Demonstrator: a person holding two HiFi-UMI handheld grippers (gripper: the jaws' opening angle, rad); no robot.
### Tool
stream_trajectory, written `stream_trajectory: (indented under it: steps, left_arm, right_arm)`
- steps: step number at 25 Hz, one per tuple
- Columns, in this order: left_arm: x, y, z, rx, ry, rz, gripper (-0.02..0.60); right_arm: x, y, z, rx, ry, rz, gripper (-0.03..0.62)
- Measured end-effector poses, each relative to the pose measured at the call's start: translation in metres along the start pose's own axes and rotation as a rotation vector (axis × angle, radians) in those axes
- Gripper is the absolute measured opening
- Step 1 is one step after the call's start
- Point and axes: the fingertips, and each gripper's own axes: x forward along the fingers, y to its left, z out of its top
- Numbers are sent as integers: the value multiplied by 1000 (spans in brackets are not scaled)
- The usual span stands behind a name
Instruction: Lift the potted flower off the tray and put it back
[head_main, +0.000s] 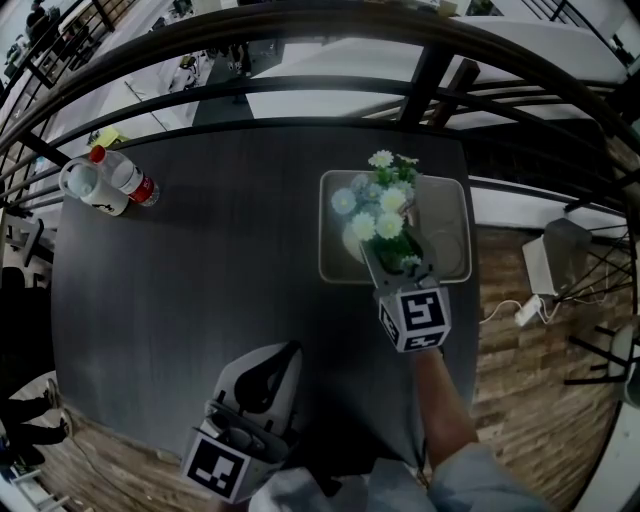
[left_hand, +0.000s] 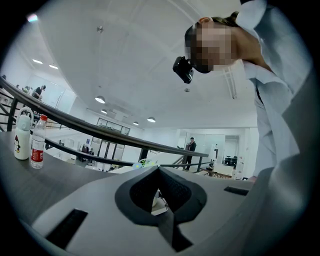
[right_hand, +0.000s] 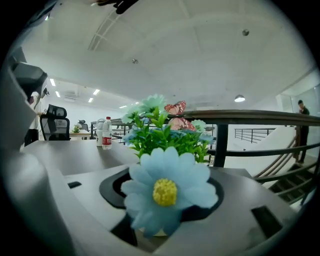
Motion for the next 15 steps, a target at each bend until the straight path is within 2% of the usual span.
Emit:
stream_trajectory:
  steps: [7, 10, 15]
  left_arm:
    - [-1, 0, -4, 2, 9, 2, -2]
    - [-2, -2, -4, 2, 8, 2, -2]
    - [-3, -2, -2, 0, 5, 3, -2]
  right_arm:
    - [0, 1, 3, -68, -18, -40, 155]
    - [-2, 3, 4, -107, -17, -40, 93]
    - [0, 5, 4, -145, -21, -34, 71]
